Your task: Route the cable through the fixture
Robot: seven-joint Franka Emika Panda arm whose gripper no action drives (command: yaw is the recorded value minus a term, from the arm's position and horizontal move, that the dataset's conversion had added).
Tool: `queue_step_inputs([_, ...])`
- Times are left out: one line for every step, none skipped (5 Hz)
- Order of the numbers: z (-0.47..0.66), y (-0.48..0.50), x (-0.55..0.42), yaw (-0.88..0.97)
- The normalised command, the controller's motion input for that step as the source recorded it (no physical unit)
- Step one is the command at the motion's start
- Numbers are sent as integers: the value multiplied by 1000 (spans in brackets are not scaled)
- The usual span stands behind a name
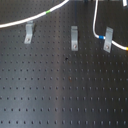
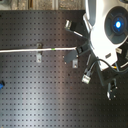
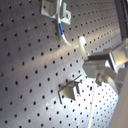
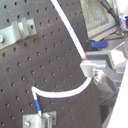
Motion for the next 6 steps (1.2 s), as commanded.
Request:
queue_step_inputs([542,229,-486,137])
queue_step_inputs([457,327,-491,60])
queue_step_inputs([315,388,-379,0])
queue_step_inputs([66,-18,-258,26])
queue_step_inputs([40,-81,-215,-169])
queue_step_inputs([45,55,-196,0])
